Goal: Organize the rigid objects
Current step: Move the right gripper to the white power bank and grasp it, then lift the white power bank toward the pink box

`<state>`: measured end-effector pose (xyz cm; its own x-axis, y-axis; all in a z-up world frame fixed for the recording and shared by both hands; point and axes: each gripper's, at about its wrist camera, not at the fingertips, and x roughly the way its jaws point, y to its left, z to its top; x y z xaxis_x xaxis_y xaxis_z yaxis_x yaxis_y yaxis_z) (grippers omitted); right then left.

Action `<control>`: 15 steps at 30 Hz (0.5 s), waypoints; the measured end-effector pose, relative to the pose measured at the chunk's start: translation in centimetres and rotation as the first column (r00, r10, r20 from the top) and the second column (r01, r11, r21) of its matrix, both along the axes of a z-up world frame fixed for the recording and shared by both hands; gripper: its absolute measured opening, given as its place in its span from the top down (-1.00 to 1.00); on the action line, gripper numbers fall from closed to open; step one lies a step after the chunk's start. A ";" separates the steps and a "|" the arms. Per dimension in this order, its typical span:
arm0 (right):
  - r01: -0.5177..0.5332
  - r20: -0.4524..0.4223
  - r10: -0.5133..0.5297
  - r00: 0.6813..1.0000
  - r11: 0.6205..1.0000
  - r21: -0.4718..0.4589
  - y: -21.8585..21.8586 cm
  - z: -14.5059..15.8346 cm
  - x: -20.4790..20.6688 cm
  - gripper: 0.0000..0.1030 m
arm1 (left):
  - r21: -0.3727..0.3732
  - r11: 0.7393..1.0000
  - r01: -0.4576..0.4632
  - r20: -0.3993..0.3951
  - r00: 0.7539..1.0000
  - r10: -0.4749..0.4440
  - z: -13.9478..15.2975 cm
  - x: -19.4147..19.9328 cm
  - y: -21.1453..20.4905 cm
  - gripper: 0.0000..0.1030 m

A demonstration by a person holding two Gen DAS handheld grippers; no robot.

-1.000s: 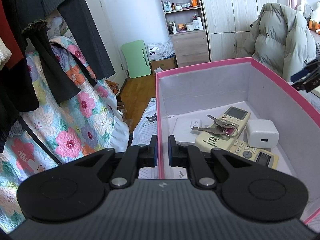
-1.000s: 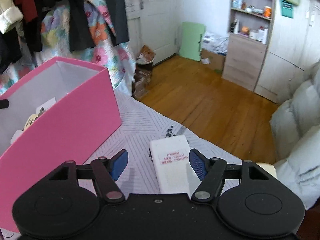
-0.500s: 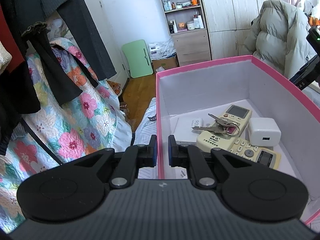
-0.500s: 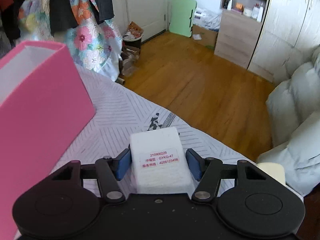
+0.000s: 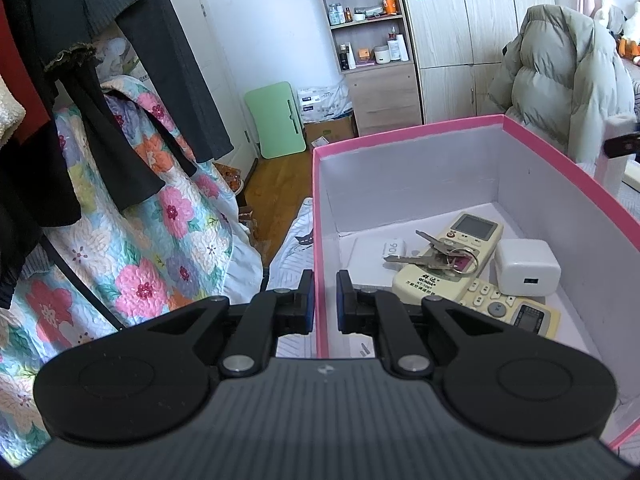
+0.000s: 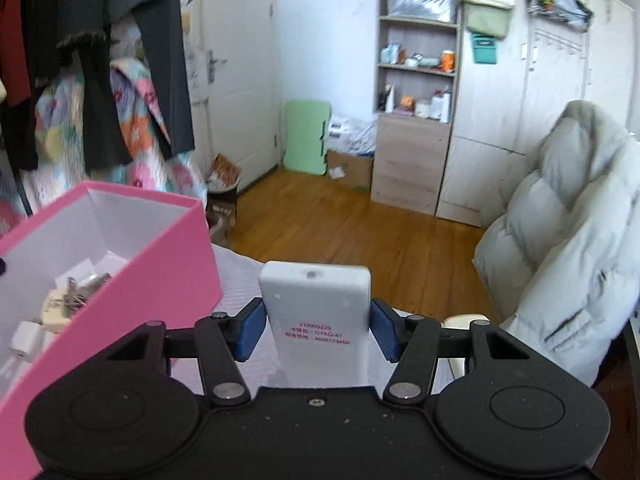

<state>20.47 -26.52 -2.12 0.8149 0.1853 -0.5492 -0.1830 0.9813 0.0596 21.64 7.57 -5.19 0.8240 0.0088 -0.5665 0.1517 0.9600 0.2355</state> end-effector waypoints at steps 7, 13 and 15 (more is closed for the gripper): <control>0.005 0.098 -0.003 0.995 1.000 -0.016 0.6 3.0 -3.8 -0.19 | -0.003 1.000 0.000 0.002 1.000 0.001 0.0 -0.1 0.0 0.84; -0.117 0.184 0.118 0.976 0.993 -0.017 4.1 7.3 -5.4 -0.19 | -0.005 1.000 0.000 0.003 1.000 0.000 -0.1 -0.2 -0.2 0.84; -0.177 0.192 0.171 0.966 0.984 0.015 5.5 8.3 -5.0 -0.19 | -0.008 1.000 0.000 0.002 1.000 0.000 -0.1 -0.1 -0.2 0.84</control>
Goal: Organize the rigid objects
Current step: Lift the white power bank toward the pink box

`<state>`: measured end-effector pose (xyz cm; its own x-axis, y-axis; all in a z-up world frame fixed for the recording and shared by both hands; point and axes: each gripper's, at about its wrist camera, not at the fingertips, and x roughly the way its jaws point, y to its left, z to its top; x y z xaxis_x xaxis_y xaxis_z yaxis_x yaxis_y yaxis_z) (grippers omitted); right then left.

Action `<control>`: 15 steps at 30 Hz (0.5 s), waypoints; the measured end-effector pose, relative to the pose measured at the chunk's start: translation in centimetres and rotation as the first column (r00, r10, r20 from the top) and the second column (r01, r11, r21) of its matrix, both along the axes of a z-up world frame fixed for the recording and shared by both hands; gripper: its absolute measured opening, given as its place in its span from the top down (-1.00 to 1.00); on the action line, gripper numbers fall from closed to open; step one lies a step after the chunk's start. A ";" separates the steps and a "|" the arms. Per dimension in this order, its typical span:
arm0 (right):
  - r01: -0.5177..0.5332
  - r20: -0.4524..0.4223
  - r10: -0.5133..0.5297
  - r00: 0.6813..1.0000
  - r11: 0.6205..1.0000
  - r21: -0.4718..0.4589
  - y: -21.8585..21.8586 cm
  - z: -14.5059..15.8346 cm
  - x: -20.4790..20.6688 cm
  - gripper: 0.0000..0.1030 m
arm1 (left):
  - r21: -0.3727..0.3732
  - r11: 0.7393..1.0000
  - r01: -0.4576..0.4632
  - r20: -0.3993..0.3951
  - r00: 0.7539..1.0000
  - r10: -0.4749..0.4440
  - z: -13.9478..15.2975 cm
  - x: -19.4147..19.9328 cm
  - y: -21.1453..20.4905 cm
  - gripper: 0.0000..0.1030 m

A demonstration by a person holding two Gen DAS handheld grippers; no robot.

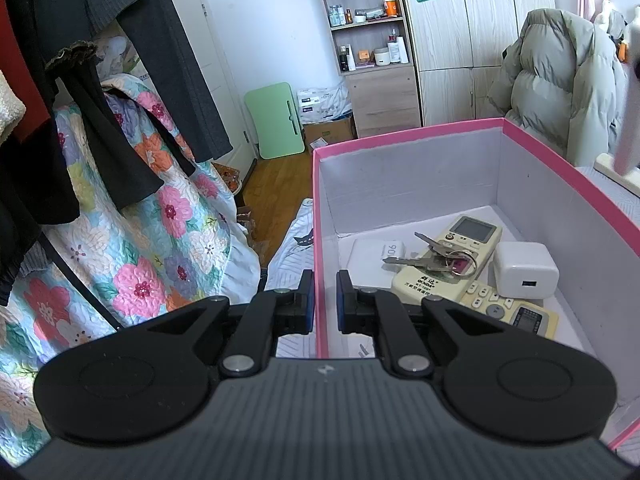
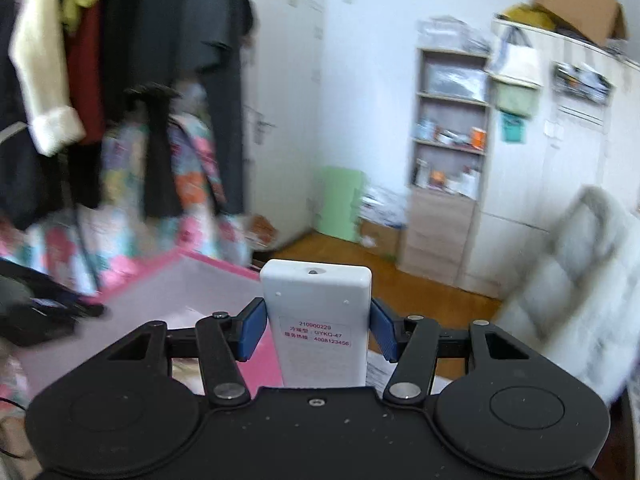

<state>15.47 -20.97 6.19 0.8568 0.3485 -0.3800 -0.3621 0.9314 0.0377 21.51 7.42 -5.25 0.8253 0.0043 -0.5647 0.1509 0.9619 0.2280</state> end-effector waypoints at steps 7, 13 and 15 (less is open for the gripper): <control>-0.138 -0.182 0.171 0.968 0.974 0.180 7.2 -0.5 5.3 -0.19 | -0.033 0.999 -0.006 -0.014 1.000 0.006 0.0 0.2 0.3 0.84; -0.221 -0.239 0.267 0.934 0.954 0.202 13.7 -3.1 7.8 -0.19 | -0.018 1.000 -0.019 -0.006 1.000 0.019 0.0 0.2 0.1 0.89; -0.219 -0.266 0.272 0.925 0.953 0.210 14.8 -4.1 8.3 -0.19 | -0.027 1.000 -0.014 -0.002 1.000 0.013 0.0 0.1 0.2 0.89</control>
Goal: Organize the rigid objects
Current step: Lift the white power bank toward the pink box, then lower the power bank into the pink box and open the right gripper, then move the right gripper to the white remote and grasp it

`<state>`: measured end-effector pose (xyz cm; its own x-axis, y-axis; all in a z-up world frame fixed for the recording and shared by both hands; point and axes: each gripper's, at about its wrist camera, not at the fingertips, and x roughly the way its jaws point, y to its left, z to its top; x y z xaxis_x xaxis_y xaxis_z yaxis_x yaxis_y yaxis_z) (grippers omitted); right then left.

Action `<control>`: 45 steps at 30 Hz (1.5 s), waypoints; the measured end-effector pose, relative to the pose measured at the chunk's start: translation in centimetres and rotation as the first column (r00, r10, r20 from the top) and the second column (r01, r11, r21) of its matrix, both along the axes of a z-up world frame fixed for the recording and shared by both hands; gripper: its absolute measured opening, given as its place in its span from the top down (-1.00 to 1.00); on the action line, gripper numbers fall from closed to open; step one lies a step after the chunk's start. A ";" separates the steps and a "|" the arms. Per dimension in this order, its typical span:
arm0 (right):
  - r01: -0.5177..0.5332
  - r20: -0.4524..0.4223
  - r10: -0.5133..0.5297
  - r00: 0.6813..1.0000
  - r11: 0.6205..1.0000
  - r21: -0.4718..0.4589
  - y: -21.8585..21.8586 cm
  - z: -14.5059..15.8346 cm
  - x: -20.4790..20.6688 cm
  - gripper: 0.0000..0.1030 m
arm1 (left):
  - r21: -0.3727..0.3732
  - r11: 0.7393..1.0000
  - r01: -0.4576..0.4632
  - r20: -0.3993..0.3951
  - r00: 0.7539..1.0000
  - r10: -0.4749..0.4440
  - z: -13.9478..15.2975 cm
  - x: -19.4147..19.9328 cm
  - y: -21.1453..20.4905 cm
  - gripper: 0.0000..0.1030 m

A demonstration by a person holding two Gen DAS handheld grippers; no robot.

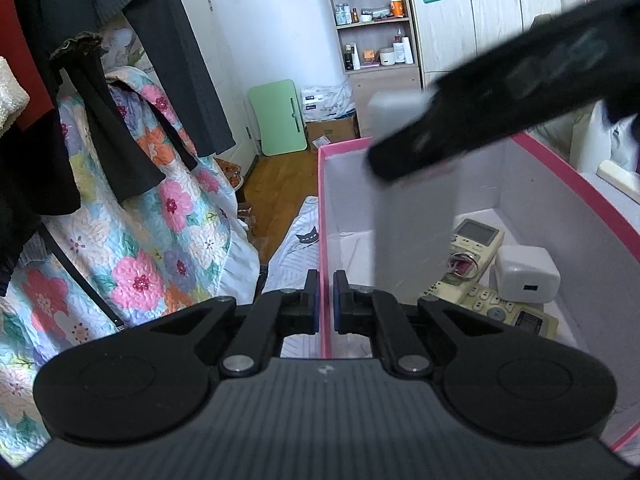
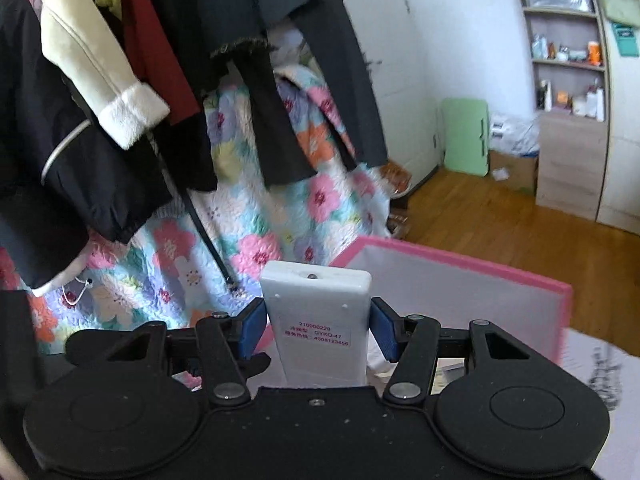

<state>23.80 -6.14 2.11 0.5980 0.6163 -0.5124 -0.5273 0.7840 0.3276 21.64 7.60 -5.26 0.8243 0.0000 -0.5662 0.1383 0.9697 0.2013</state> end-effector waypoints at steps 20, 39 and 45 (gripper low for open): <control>-0.117 -0.225 0.088 0.970 0.986 -0.117 -2.0 -3.3 -2.0 -0.13 | -0.045 0.999 0.018 0.019 1.000 -0.017 0.0 0.0 0.9 0.89; 0.323 0.016 -0.327 0.945 0.925 -0.198 -21.0 -2.5 -8.1 -0.40 | -0.023 1.000 0.014 0.018 1.000 -0.013 -0.1 0.0 0.6 0.85; 0.333 -0.012 -0.358 0.933 0.879 -0.340 -26.0 -7.0 -5.0 -0.40 | 0.001 1.000 0.009 0.009 1.000 -0.009 -0.2 0.0 0.2 0.85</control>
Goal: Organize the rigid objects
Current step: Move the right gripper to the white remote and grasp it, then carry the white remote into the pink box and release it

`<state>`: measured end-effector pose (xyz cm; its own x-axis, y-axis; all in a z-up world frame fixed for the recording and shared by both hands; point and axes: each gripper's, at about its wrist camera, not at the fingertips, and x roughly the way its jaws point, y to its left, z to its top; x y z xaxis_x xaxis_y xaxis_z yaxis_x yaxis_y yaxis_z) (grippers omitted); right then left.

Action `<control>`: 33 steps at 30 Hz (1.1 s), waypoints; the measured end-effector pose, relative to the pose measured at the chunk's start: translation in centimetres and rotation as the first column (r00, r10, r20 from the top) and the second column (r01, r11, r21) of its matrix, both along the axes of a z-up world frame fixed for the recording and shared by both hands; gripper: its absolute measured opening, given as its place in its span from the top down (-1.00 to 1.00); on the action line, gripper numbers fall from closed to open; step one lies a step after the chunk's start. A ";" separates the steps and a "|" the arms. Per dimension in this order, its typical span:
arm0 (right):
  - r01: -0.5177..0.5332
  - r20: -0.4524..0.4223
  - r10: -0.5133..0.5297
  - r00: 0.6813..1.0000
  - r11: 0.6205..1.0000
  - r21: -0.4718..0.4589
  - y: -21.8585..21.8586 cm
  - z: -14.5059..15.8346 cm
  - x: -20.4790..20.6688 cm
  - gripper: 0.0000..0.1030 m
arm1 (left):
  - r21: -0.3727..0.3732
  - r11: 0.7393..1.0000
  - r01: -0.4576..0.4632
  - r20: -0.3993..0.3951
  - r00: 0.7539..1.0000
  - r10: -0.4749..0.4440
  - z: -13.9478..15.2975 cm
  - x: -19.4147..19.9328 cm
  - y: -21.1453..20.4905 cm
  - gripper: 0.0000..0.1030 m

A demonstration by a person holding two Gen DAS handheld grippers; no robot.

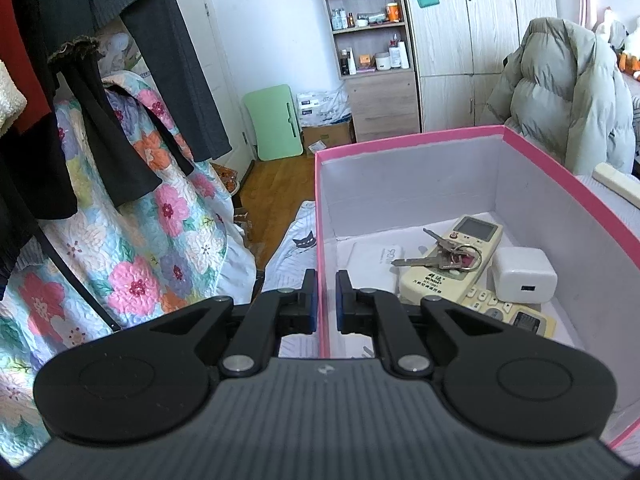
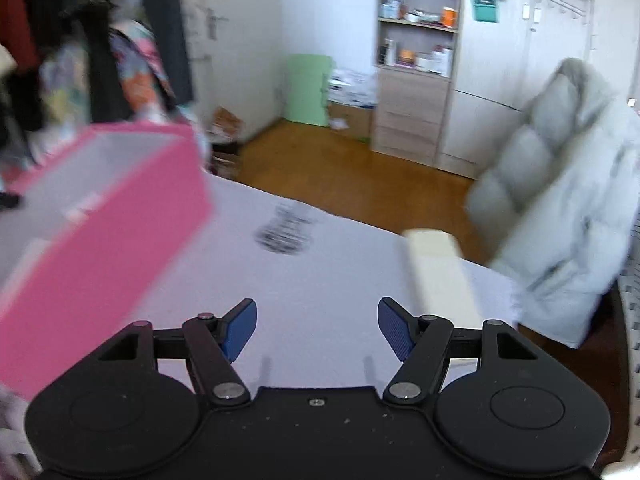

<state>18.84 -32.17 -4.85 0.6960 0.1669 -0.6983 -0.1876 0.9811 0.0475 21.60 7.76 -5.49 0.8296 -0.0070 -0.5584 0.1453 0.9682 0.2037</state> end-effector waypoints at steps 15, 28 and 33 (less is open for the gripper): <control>0.118 -0.193 -0.110 0.975 0.993 0.030 -6.4 -4.4 11.4 -0.53 | 0.017 1.000 0.003 -0.009 1.000 -0.003 0.0 0.1 -0.4 0.84; 0.211 0.045 -0.215 0.976 0.974 0.076 -4.2 -2.1 7.2 -0.14 | 0.028 1.000 0.003 -0.023 1.000 -0.002 0.2 0.1 -0.1 0.84; 0.197 0.163 -0.219 0.962 0.970 0.141 -1.8 0.4 2.2 -0.13 | 0.034 0.999 0.000 -0.022 1.000 0.001 0.2 0.2 -0.2 0.83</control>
<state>21.03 -34.00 -4.44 0.8345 0.0817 -0.5449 0.0040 0.9880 0.1543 21.78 7.56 -5.29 0.8171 0.0128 -0.5764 0.1495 0.9608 0.2333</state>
